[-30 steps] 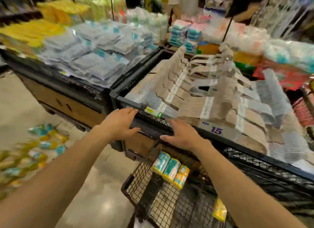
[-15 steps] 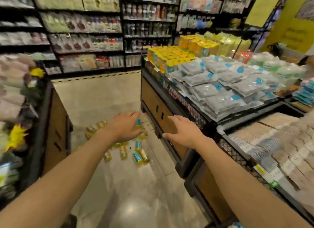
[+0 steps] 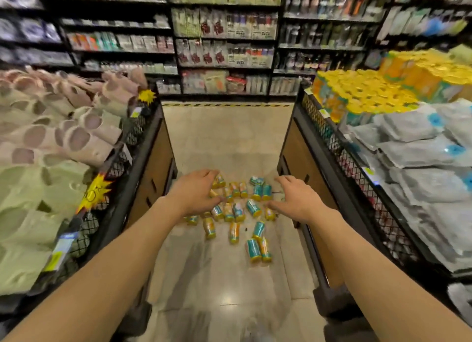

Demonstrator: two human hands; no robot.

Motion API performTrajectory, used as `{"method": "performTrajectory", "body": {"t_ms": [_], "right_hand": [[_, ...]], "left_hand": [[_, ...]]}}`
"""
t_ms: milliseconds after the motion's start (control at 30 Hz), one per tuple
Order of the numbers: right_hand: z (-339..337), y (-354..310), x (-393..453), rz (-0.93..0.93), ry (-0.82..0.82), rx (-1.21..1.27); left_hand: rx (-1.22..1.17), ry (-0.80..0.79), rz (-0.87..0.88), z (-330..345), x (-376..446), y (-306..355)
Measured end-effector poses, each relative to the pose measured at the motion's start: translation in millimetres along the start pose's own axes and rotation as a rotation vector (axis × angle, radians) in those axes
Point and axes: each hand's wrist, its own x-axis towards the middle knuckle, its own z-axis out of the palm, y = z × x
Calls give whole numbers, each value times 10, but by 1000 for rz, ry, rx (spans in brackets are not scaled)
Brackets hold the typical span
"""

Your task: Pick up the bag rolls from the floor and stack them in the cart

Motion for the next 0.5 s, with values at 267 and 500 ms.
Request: {"method": "performTrajectory", "body": {"t_ms": [267,500], "right_hand": [[-277,557,1158,-48,-28,31],[-419,828,2071,-28,-34,45]], "left_hand": [[-40,-33,-76,-121,1072,-37],[-23,-38,-72,-115,1997,-323]]}}
